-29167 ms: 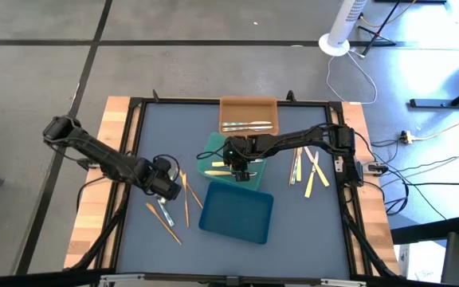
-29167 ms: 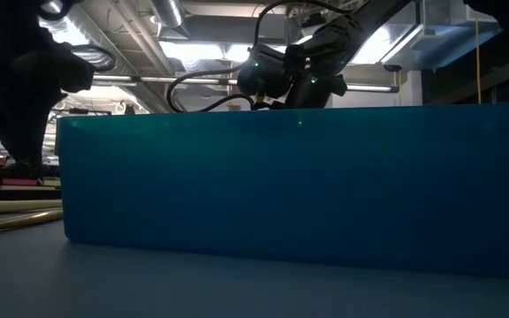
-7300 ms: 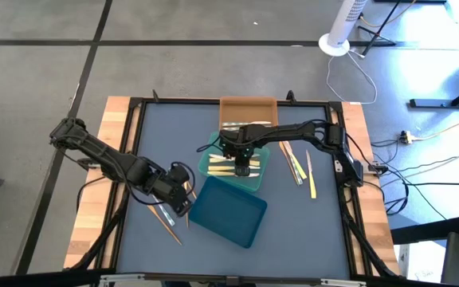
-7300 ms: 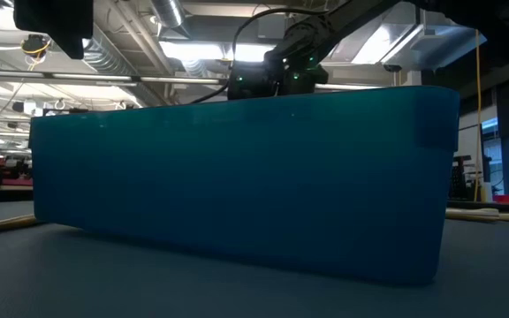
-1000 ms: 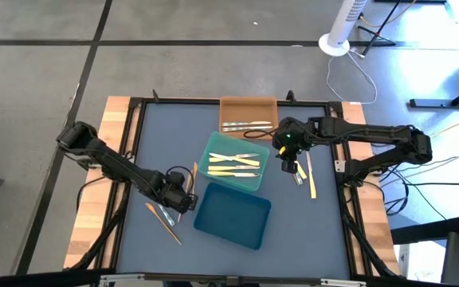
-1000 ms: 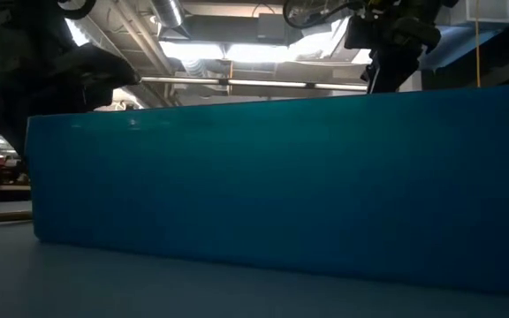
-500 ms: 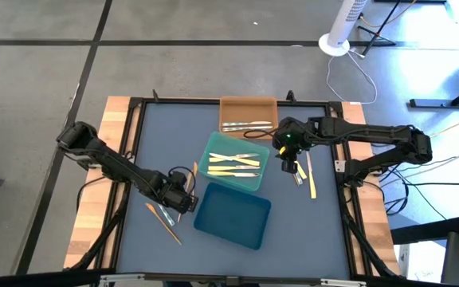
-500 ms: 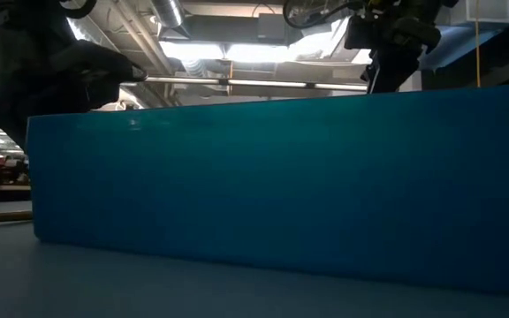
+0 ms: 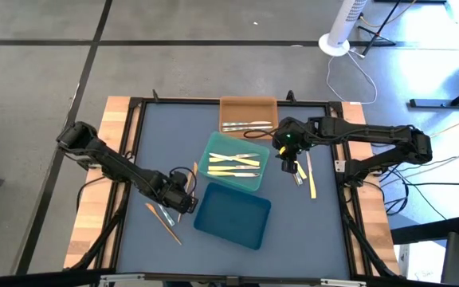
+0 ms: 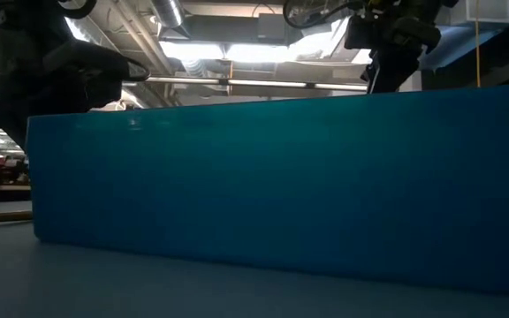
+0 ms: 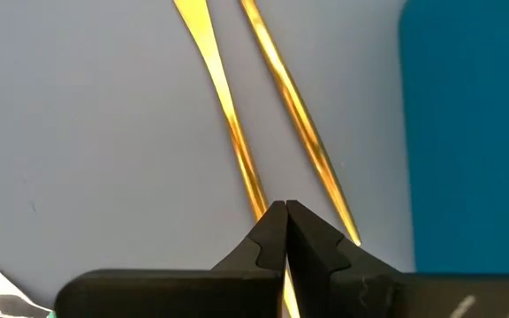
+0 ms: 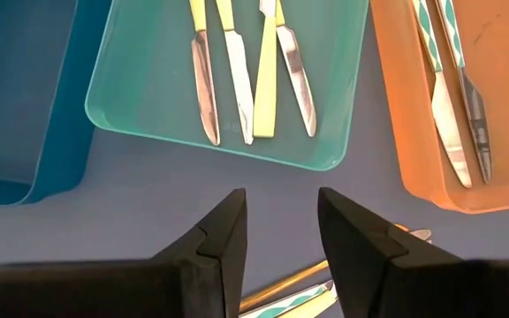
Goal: Sort silverware by color (type)
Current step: Put the golden knife into the blue bin
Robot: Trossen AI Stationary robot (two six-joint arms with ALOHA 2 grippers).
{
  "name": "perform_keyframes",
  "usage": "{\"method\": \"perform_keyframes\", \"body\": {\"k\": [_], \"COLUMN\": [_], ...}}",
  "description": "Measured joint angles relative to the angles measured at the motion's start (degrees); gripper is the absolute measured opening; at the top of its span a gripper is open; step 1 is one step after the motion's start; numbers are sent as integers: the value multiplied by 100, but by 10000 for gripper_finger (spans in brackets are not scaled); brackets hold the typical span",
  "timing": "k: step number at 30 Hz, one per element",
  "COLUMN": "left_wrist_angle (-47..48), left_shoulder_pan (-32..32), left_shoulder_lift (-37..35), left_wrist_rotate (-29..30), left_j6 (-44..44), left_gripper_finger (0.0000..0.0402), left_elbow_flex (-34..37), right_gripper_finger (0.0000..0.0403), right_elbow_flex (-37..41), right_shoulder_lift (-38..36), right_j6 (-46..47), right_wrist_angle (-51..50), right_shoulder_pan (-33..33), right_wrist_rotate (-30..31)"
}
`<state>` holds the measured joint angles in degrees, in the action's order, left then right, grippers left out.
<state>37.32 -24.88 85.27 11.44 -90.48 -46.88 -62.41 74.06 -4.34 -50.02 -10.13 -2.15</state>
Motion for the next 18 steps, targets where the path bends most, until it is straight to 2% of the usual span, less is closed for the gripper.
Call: {"method": "perform_keyframes", "body": {"k": [7,12,18], "left_wrist_angle": [75,103,101], "left_shoulder_pan": [0,0,0], "left_shoulder_lift": [0,0,2], "left_wrist_rotate": [-137,-211,138], "left_j6": [-28,-15,123], "left_gripper_finger": [8,47,91], "left_elbow_flex": [-2,-2,-2], "right_gripper_finger": [128,128,128], "right_elbow_flex": [2,1,2], "right_shoulder_lift": [0,0,0], "right_j6": [0,0,0], "right_wrist_angle": [0,0,0], "right_shoulder_pan": [0,0,0], "right_wrist_rotate": [0,0,0]}}
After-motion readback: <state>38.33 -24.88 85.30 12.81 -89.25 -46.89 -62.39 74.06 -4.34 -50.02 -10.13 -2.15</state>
